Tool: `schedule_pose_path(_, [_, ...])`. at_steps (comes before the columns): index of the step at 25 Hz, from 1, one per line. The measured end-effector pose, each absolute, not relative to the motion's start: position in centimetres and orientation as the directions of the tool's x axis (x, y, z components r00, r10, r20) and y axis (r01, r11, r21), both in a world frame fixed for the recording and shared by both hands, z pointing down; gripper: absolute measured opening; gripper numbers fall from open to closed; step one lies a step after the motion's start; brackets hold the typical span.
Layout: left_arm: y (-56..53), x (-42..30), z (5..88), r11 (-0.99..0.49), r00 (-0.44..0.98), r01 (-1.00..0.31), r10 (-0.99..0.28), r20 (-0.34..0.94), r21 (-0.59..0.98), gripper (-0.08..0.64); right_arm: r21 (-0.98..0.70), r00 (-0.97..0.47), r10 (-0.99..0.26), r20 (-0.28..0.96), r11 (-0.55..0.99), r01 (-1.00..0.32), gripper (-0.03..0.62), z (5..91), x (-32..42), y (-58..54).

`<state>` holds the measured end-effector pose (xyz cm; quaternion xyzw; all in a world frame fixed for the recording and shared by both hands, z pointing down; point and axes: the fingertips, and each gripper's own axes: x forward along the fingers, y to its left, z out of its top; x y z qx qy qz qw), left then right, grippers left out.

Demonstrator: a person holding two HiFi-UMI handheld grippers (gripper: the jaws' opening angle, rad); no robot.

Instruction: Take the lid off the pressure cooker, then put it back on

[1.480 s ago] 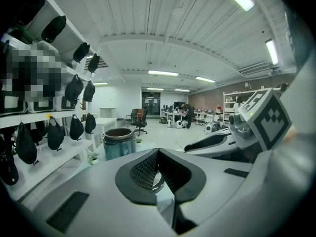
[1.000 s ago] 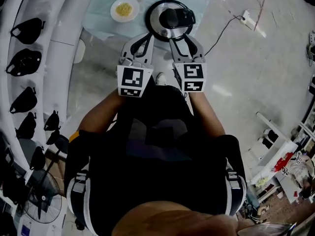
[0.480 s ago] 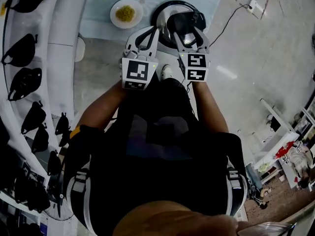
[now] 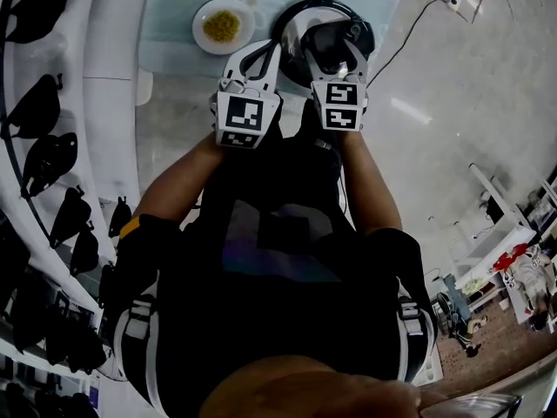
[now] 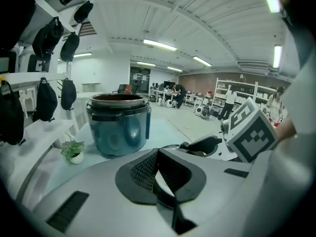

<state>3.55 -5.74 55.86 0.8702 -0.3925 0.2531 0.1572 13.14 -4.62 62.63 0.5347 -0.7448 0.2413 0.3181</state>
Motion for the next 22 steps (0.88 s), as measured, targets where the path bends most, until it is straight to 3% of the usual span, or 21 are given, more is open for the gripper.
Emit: schedule_pose_path(22, [-6.3, 3.7, 57.5, -0.585, 0.498, -0.81, -0.636, 0.589, 0.052, 0.008, -0.063, -0.25, -0.633, 0.733, 0.303, -0.951, 0.301, 66.1, 13.4, -5.4])
